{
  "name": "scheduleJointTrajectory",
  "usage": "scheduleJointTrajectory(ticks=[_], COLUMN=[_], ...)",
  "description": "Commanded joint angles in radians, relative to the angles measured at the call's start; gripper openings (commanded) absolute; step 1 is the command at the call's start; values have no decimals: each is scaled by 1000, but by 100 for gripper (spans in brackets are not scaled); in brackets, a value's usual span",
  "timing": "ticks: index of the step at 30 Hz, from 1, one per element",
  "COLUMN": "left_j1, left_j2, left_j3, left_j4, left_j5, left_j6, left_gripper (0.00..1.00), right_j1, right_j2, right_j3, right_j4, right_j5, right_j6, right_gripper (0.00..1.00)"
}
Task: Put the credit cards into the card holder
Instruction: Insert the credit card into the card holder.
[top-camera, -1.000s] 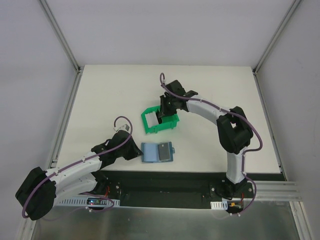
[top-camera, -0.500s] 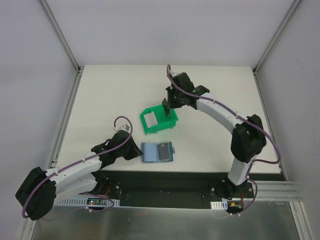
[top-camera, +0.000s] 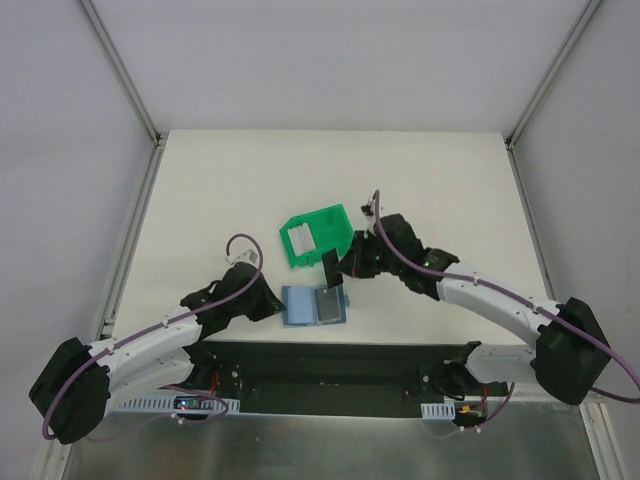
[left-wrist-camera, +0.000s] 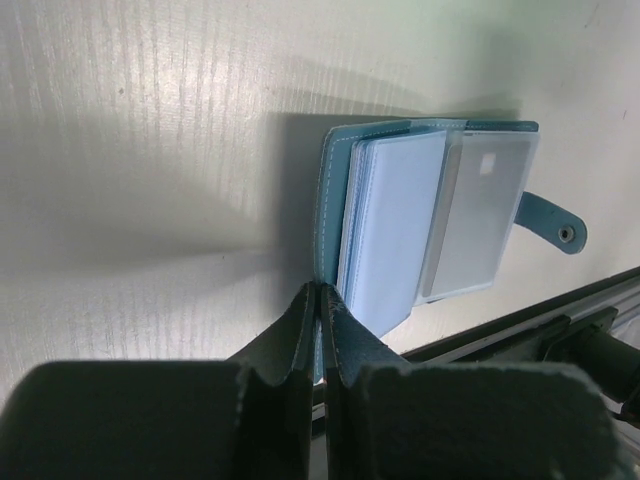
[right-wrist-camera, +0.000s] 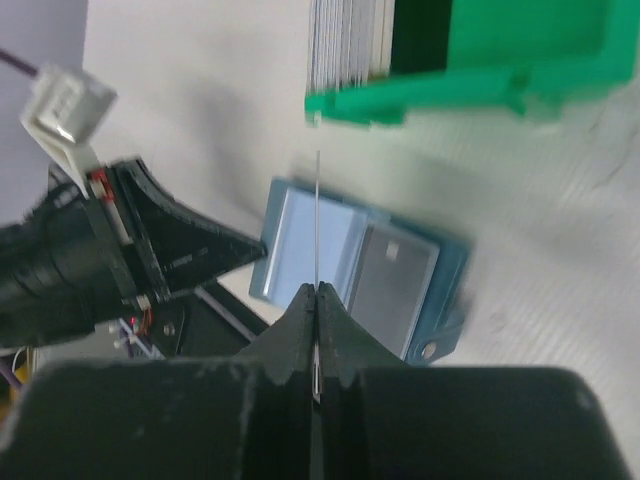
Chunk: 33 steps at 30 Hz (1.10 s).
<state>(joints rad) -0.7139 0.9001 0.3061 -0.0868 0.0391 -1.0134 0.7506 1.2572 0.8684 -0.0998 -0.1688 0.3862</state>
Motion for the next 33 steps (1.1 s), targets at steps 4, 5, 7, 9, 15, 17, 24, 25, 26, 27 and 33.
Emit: scheduleJointTrajectory(ticks=[4, 5, 7, 9, 15, 17, 24, 25, 26, 27, 33], left_j1=[-2, -2, -2, -2, -2, -2, -2, -2, -2, -2, -2], left_j2=[-12, -7, 8, 19, 33, 31, 28, 26, 26, 26, 28], left_j3=[-36, -39, -45, -47, -47, -48, -55, -56, -59, -61, -61], left_j4=[10, 15, 24, 28, 44, 47, 47, 47, 48, 48, 53], left_j5=[-33, -31, -30, -27, -27, -30, -28, -28, -30, -30, -30], left_j6=[-45, -48, -53, -54, -60, -62, -65, -67, -67, -68, -67], left_gripper=[0, 0, 0, 0, 0, 0, 0, 0, 0, 0, 0], right_j1=[158, 161, 167, 168, 168, 167, 167, 168, 168, 167, 170], right_j2=[2, 17, 54, 85, 151, 172, 200, 199, 199, 197, 237], right_j3=[-232, -258, -293, -312, -335, -333, -361, -365, -368, -373, -382], right_j4=[372, 418, 469, 488, 543, 546, 569, 571, 569, 571, 615], right_j5=[17, 6, -3, -6, -15, -24, -21, -21, -20, -20, -49], right_j6=[278, 307, 329, 332, 336, 335, 341, 344, 342, 342, 358], right_gripper=[1, 0, 0, 0, 1, 0, 0, 0, 0, 0, 0])
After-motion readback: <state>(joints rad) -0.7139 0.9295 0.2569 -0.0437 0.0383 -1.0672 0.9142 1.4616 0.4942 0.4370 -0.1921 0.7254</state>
